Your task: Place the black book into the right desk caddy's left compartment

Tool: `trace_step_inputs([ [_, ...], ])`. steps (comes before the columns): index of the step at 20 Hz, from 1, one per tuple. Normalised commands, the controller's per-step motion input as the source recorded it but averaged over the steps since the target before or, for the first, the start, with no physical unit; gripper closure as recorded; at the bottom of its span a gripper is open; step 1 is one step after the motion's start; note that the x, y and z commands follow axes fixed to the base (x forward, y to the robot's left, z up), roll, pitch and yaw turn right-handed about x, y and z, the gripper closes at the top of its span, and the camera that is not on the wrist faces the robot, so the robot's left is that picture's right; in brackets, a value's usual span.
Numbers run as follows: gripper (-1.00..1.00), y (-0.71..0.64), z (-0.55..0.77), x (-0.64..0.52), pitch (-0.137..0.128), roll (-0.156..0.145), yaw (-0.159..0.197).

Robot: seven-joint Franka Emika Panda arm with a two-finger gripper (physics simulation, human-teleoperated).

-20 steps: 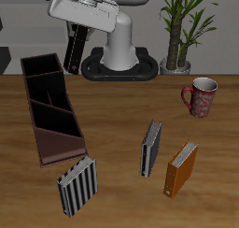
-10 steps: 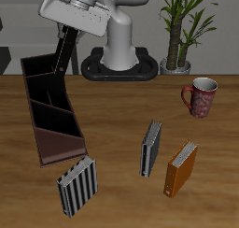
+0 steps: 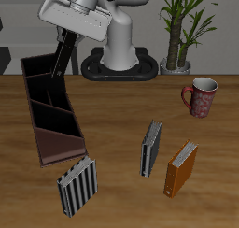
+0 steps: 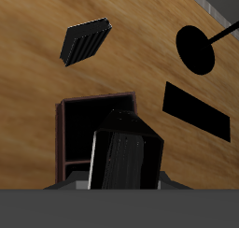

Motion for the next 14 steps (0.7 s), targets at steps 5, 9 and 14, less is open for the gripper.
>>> trace_step_inputs([
  [5, 1.00, 0.00, -0.02, 0.14, 0.019, -0.005, -0.025],
  [9, 1.00, 0.01, -0.04, 0.07, 0.011, -0.001, -0.013],
  [14, 1.00, -0.01, -0.06, 0.10, 0.013, -0.005, -0.012],
])
